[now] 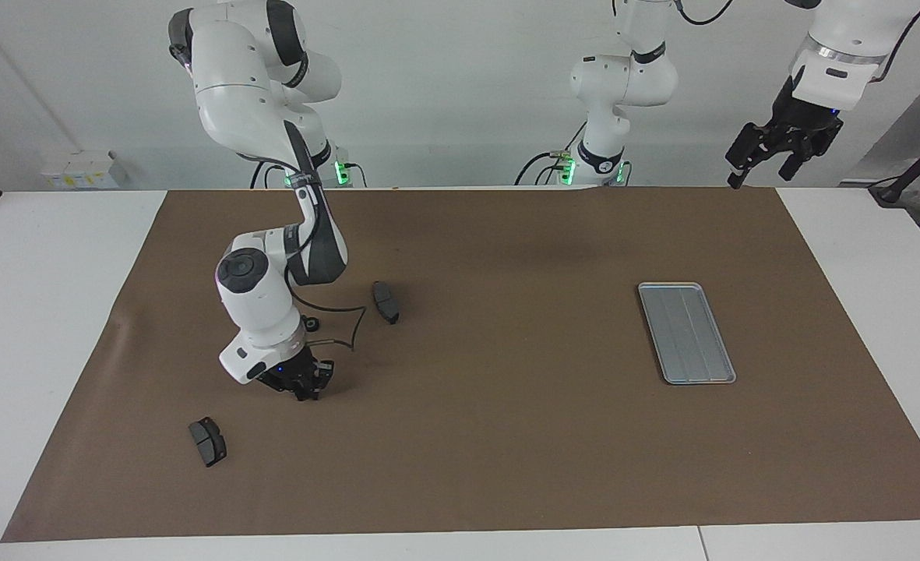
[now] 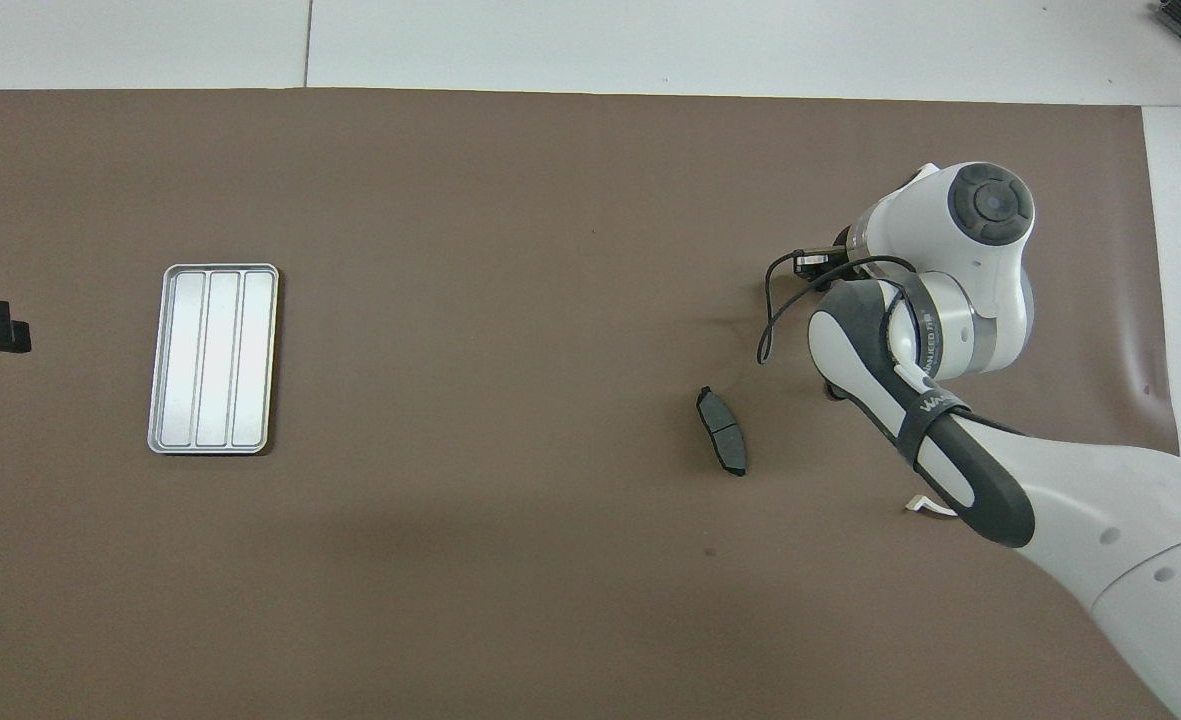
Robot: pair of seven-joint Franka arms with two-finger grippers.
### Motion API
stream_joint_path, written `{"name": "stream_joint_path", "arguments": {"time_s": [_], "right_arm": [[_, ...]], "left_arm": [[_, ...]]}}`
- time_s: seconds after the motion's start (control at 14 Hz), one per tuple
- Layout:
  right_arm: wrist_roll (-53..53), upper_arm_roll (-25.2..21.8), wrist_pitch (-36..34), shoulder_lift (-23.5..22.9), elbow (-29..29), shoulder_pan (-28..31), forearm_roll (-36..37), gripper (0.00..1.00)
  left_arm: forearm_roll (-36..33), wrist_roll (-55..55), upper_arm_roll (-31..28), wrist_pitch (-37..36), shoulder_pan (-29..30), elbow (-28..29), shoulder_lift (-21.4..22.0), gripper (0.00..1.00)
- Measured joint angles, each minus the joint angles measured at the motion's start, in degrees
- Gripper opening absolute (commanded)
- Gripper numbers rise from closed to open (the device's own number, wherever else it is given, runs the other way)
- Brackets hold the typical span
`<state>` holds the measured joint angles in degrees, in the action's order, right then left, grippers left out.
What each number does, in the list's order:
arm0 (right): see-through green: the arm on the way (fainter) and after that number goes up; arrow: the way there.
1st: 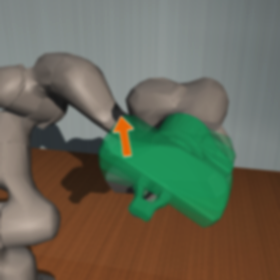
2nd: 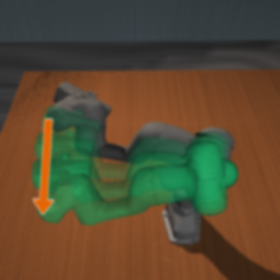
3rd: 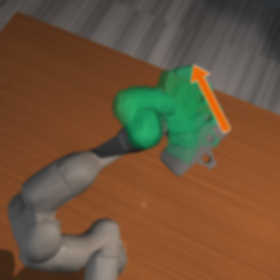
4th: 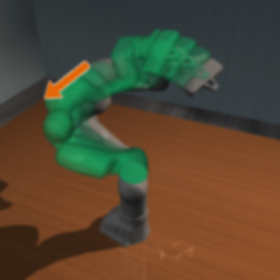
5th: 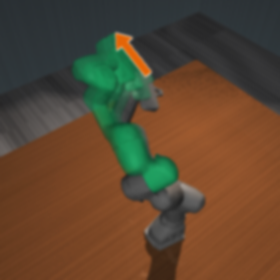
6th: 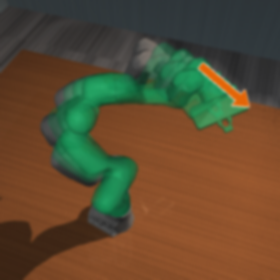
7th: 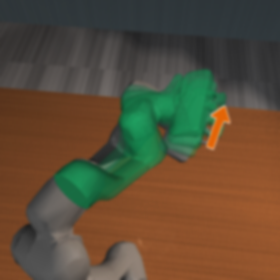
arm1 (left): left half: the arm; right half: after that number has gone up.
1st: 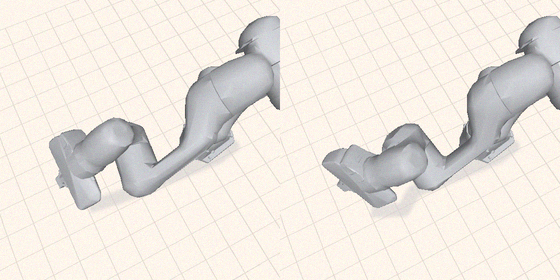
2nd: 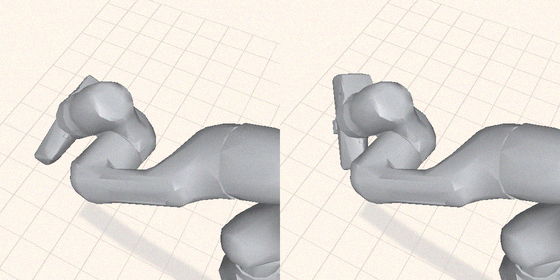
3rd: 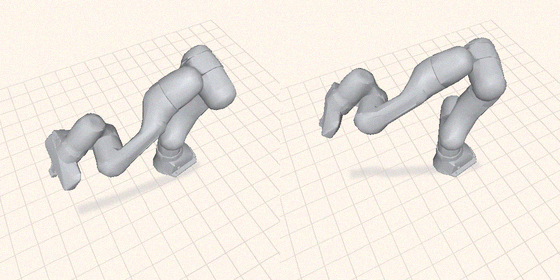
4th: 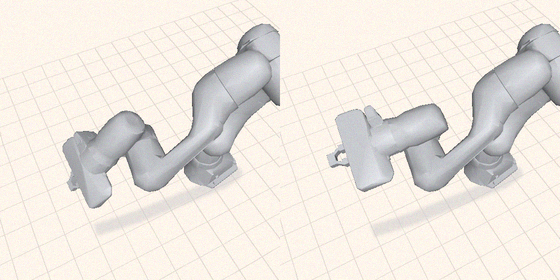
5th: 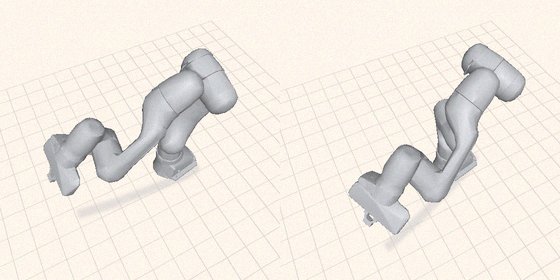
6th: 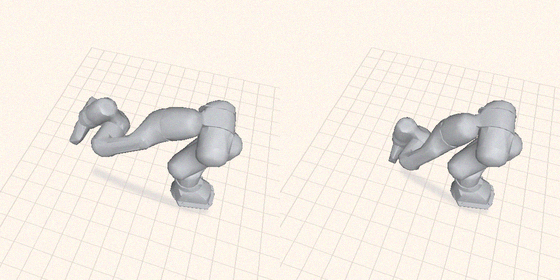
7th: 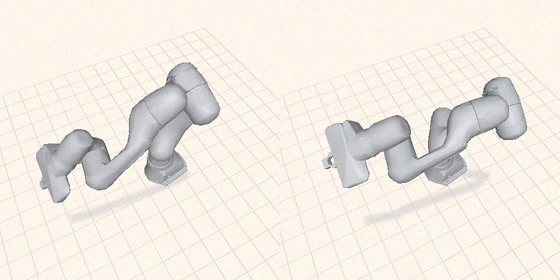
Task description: Pick bearing gear from pile to tray
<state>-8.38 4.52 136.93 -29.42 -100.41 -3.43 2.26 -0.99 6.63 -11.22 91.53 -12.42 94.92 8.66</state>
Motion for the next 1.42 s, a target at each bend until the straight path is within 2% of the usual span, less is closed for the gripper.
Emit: {"name": "stream_joint_path", "arguments": {"time_s": [0.36,0.64,0.85,1.14,1.42], "right_arm": [[-1.2,0.2,0.1,1.0,0.2,-1.2,0.0,0.00],[-10.8,0.3,0.1,1.6,3.2,-7.6,0.3,0.00],[-21.5,0.3,-0.5,1.4,5.1,-13.6,4.2,0.00],[-30.8,0.3,-3.3,-1.0,9.3,-20.0,6.0,0.00],[-36.3,0.2,-3.8,-4.2,12.3,-23.7,6.5,0.00]], "left_arm": [[0.1,-0.1,0.5,0.7,-0.9,0.0,-0.9,1.00],[1.1,-0.1,0.6,1.2,-1.0,-1.2,-3.1,1.00],[2.2,1.6,1.0,1.3,-2.9,-1.8,-5.6,1.00],[2.5,5.3,2.0,4.3,-6.0,-3.9,-9.5,1.00],[2.6,4.9,2.0,4.5,-6.7,-4.3,-9.5,1.00]]}}
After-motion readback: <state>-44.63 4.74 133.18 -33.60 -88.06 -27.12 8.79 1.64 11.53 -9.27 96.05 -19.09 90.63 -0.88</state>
